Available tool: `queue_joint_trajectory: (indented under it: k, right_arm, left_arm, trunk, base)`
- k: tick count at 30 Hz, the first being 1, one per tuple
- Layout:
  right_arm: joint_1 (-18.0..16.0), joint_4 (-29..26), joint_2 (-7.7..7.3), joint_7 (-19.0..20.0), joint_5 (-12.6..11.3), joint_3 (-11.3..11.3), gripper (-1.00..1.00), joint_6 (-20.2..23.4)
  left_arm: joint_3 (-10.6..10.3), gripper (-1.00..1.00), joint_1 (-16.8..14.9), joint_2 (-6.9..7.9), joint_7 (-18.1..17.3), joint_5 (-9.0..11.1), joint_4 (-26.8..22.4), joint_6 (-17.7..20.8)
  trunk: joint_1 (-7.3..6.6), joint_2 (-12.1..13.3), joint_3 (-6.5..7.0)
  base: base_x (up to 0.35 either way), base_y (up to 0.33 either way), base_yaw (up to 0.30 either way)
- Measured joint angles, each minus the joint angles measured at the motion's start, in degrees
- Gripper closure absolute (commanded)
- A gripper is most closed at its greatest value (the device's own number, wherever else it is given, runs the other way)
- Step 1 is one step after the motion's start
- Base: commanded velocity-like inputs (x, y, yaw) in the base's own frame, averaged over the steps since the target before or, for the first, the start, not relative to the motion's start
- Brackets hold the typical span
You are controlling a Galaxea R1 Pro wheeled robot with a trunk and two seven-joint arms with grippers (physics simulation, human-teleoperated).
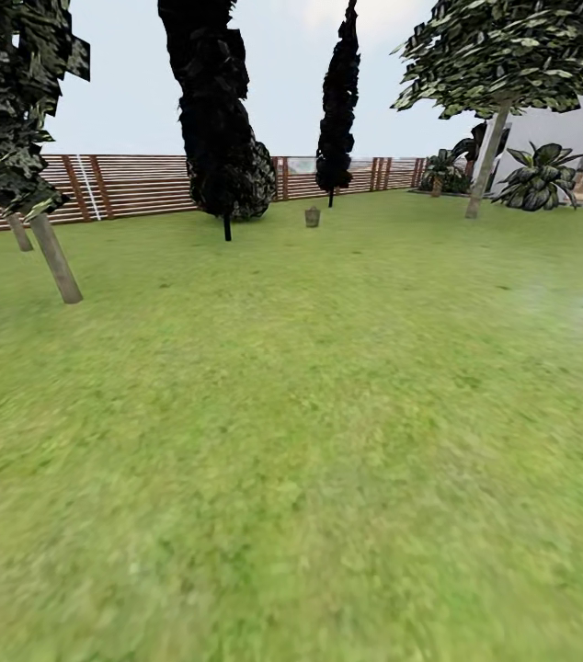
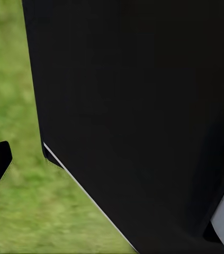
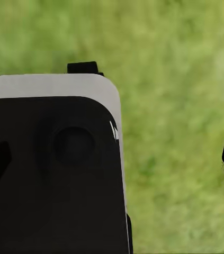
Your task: Take the three Easter eggs out of the wicker basket on the lawn in the garden, then place them on the lawn next to a single tree (choose any tree) so that all three eggs are next to the same tree and none are left in the basket.
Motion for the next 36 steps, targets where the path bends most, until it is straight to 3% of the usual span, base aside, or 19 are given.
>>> queue_joint_trajectory:
  k: [23, 36]
  right_arm:
    - [0.0, 0.1, -0.04, 0.0, -0.2, -0.1, -1.0, 0.0]
    - [0.0, 0.3, -0.18, 0.0, -0.3, -0.1, -1.0, 0.1]
  left_arm:
    - [0.0, -1.0, 0.0, 0.0, 0.0, 0.0, 0.0, 0.0]
    - [0.0, -1.0, 0.0, 0.0, 0.0, 0.0, 0.0, 0.0]
  trunk:
    - [0.0, 0.0, 0.0]
    - [0.0, 0.0, 0.0]
  base:
    - [0.341, 0.0, -0.002]
    - [0.341, 0.0, -0.206]
